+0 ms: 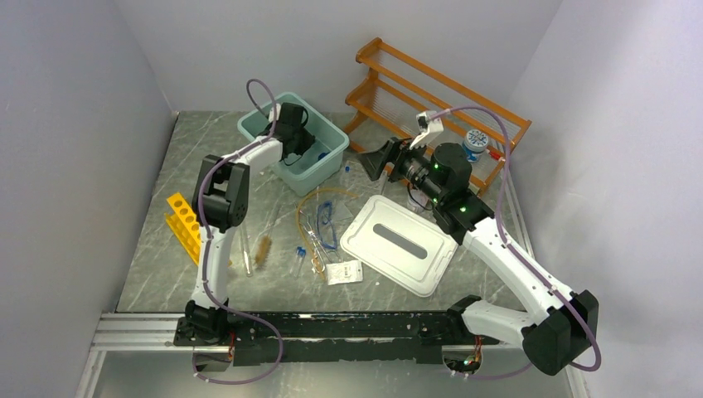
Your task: Organize the chemistry lab equipment
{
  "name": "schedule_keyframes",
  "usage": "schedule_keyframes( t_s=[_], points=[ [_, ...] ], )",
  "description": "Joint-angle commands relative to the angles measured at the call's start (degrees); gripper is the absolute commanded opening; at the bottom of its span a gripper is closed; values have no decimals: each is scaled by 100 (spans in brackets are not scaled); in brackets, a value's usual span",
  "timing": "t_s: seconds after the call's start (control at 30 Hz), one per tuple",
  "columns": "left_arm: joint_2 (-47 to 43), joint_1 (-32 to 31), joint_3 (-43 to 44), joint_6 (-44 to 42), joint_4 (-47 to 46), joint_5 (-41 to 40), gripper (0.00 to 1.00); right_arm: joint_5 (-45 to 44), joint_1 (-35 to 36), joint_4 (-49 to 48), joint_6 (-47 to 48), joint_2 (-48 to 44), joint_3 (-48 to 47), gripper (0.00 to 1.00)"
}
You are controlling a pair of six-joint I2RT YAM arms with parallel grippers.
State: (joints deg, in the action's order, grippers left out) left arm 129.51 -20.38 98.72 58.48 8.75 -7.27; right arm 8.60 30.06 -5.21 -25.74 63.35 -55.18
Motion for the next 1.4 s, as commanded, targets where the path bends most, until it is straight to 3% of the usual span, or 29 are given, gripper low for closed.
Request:
schedule_keyframes(
  t_s=[0.0,0.13,0.43,0.73,0.83,1.07,1.23,1.37],
  points=[
    [359,-8,642,-6,98,29,29,242,26,-123,291,-171,-29,86],
    [373,-4,733,-177,179,4,34,291,51,-31,432,-133,-124,86],
    [-316,-10,1084,-1218,551,-161,57,-42,62,340,583,3,-273,87],
    [-1461,-1,1258,-2700,1140,464,69,-376,169,937,563,372,-366,87],
    [-1984,-1,1011,-3274,1498,761,71,-595,394,929,566,478,-214,87],
    [-3581,-1,-813,-4176,1911,1319,96,-1540,1277,1037,632,987,-16,80],
    [-4696,-1,-2341,-4394,1964,1315,94,-1609,1686,1030,368,1446,112,65],
    [-5351,-1,-3477,-4166,1934,1335,72,-1514,1914,933,7,1804,205,53]
  ],
)
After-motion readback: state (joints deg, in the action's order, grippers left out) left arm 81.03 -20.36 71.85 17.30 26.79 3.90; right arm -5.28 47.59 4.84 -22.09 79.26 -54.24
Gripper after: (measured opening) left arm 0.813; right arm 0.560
